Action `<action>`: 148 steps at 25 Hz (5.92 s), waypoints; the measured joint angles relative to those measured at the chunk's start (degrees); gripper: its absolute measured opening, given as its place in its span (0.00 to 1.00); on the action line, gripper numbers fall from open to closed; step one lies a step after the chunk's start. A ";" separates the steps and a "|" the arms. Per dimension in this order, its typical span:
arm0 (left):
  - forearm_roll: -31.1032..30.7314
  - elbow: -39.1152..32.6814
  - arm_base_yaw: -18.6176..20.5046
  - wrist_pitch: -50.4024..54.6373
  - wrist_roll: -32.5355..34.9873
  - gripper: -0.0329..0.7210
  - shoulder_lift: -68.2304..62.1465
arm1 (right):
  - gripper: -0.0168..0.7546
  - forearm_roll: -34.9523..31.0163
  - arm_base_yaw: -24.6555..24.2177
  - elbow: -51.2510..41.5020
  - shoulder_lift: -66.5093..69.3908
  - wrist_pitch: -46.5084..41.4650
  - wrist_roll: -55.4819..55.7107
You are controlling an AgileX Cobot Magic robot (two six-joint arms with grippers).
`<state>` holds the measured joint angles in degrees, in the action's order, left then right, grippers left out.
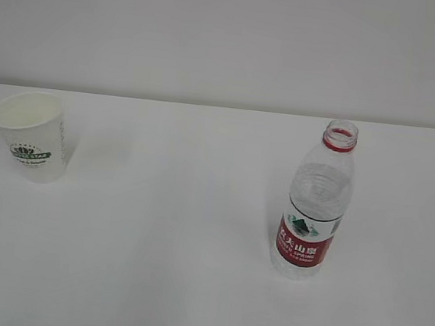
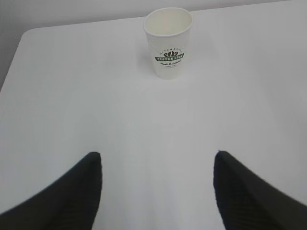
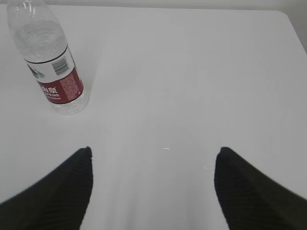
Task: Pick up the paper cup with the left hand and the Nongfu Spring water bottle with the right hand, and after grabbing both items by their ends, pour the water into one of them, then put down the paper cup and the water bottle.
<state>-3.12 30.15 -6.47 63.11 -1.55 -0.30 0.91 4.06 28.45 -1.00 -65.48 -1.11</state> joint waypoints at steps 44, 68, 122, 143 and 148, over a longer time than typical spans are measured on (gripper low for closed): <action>0.00 0.00 0.00 0.00 0.00 0.73 0.00 | 0.79 0.00 0.00 0.00 0.00 0.00 0.00; 0.00 0.33 0.00 -3.25 0.00 0.73 0.00 | 0.79 0.00 0.00 0.00 0.30 0.42 0.00; -4.08 0.69 0.00 -54.88 0.00 0.51 -31.86 | 0.79 0.98 0.00 3.63 26.52 51.12 0.00; -7.30 0.69 0.00 -69.92 0.00 0.78 -43.52 | 0.79 8.98 0.00 3.63 34.56 65.48 0.00; -7.35 -0.49 0.00 -72.11 0.00 0.73 -46.72 | 0.79 9.06 0.00 3.63 36.98 68.02 0.00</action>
<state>-10.46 29.65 -6.47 -9.00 -1.55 -47.02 9.97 4.06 32.08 35.98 2.54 -1.11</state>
